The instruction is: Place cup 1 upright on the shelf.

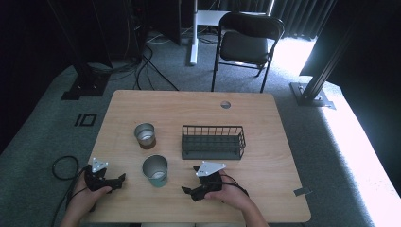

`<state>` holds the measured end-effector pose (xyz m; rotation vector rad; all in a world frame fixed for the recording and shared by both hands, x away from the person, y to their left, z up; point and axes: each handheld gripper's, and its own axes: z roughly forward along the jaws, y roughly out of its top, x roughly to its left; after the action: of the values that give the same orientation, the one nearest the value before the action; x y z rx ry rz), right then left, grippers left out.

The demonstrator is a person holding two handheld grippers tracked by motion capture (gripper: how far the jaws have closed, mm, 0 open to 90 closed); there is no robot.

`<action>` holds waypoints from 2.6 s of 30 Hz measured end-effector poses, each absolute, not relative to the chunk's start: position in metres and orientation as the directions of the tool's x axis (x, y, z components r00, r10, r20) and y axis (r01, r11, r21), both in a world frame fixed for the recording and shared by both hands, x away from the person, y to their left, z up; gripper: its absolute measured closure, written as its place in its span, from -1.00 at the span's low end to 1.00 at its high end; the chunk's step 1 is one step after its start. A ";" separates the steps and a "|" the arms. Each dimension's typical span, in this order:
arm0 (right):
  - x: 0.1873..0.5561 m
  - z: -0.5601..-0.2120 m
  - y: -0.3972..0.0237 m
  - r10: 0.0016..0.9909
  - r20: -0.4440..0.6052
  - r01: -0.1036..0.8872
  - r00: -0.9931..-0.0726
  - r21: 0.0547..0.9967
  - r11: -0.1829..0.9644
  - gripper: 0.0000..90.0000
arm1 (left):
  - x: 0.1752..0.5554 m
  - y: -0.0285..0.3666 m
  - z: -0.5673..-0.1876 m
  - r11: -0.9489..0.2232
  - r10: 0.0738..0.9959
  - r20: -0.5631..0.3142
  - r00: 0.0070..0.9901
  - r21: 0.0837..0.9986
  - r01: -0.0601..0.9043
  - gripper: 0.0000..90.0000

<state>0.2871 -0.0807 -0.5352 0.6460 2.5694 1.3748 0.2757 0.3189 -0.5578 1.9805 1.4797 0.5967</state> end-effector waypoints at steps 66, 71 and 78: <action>0.299 -0.522 0.014 0.367 0.022 0.159 -0.930 0.925 0.346 -0.76 | 0.276 0.319 -0.558 -0.207 0.960 0.004 0.281 0.688 0.695 -0.96; 0.299 -0.521 0.018 0.368 0.012 0.145 -0.930 0.931 0.336 -0.76 | 0.276 0.319 -0.558 -0.207 0.960 0.005 0.281 0.689 0.695 -0.96; 0.299 -0.520 0.021 0.375 0.018 0.153 -0.927 0.931 0.332 -0.76 | 0.276 0.319 -0.558 -0.207 0.960 0.005 0.281 0.689 0.695 -0.96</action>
<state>0.2990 0.0215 -0.5205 0.4817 2.3936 1.6384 0.2756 0.3189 -0.5578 1.9788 1.4799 0.5959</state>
